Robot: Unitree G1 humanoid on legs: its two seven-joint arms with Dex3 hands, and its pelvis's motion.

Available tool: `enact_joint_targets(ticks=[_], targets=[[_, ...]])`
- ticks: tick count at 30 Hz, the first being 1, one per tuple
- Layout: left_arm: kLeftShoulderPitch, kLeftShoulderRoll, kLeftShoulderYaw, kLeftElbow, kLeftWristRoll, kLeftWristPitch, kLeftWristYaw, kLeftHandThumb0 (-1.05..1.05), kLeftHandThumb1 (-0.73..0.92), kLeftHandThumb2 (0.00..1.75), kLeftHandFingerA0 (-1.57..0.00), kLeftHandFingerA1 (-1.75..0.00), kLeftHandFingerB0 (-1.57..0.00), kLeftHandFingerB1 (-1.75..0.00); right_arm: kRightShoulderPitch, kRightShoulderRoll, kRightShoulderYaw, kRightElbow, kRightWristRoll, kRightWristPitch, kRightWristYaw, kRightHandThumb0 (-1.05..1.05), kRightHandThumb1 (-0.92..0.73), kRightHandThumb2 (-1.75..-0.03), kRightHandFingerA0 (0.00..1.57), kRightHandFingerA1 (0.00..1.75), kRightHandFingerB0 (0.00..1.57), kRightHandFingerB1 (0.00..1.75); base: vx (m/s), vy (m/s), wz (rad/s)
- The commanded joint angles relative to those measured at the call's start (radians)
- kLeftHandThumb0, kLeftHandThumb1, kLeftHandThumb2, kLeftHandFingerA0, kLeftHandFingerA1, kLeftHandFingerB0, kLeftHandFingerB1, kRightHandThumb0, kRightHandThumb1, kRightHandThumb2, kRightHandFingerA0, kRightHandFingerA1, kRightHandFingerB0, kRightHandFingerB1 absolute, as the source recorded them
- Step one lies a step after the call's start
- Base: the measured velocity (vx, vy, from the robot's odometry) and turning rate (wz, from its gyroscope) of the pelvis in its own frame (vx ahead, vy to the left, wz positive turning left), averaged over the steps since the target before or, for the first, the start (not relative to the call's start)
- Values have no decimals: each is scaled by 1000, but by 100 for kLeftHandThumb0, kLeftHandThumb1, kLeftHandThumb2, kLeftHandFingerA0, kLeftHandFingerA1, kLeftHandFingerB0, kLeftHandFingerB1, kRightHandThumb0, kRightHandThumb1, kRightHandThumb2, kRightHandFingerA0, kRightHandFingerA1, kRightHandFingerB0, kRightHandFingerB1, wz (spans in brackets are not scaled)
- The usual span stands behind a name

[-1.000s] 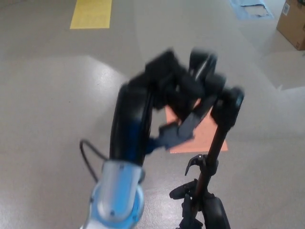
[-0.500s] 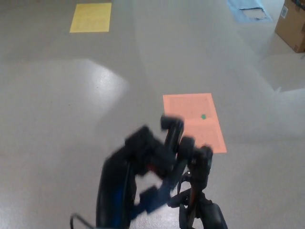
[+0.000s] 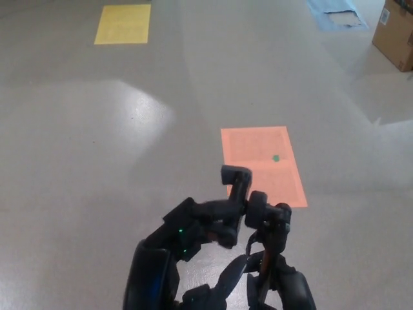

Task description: A phone stand is kept on the floor and the robot uses both its hands to grab it and uses its left hand to extend the phone stand by pulling it upwards

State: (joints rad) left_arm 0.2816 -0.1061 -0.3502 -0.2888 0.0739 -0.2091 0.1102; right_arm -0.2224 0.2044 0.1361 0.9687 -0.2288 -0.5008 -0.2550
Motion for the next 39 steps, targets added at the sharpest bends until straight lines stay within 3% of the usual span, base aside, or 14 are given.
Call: enact_joint_targets(ticks=[1,7,8,9,12,13,31,32,33,35,36,37,38,39], targets=[[27,25,17,24,7,17,-20,-62,44,77,-33,-46,-28,-43,23,14,-17,-16,31,-25,-5,-49,-74,-123,132,139,92,121,0,0,0],[28,22,19,24,8,15,-24,-62,44,77,-33,-46,-28,-43,23,15,-19,-17,30,-24,-4,-49,-74,-123,132,139,92,121,0,0,0],[36,42,17,18,30,-2,-30,-58,51,71,0,-5,0,-12,33,-5,8,-36,4,10,29,-92,-77,-116,0,38,0,13,0,0,0],[49,72,12,6,65,-27,-37,-64,49,74,0,-3,0,-10,49,-37,52,-66,-35,62,77,-92,-77,-116,0,37,0,14,0,0,0],[51,76,9,4,66,-23,-33,-64,49,74,0,-3,0,-10,58,-45,69,-88,-30,79,78,-92,-77,-116,0,37,0,14,0,0,0],[56,77,7,4,70,-28,-29,-73,45,76,0,0,0,-3,60,-46,71,-88,-25,80,82,-94,-77,-114,1,39,0,13,0,0,0],[119,73,17,44,70,-99,-15,-70,43,74,0,0,0,-8,120,-84,112,-163,-34,94,104,-105,-73,-119,0,18,0,8,0,0,0],[127,79,21,44,66,-106,-19,-69,43,74,0,0,0,-8,130,-84,109,-171,-16,81,128,-105,-67,-110,0,11,0,1,0,0,0],[134,87,28,49,72,-115,-18,-73,46,77,0,0,0,-10,140,-95,111,-181,-4,54,157,-105,-79,-64,0,0,0,0,0,0,0],[147,100,42,51,87,-125,-15,-74,47,78,0,0,0,-11,158,-123,112,-214,13,22,202,-105,-74,-64,0,0,0,0,0,0,0],[154,103,46,50,79,-131,-20,-77,50,80,0,0,-1,-13,176,-136,117,-256,6,38,204,-101,-58,-100,0,0,0,0,0,0,0],[168,115,58,42,65,-138,-31,-81,56,88,0,-4,-3,-17,204,-167,131,-322,-33,52,189,-105,-72,-69,0,0,0,0,0,0,0],[191,139,79,26,43,-149,-48,-81,57,91,0,-7,-4,-20,249,-210,148,-408,-84,52,166,-105,-59,-101,0,0,0,1,0,0,0],[202,149,89,20,35,-157,-55,-81,57,91,0,-7,-4,-20,270,-220,151,-435,-80,40,170,-105,-59,-101,0,0,0,1,0,0,0]])
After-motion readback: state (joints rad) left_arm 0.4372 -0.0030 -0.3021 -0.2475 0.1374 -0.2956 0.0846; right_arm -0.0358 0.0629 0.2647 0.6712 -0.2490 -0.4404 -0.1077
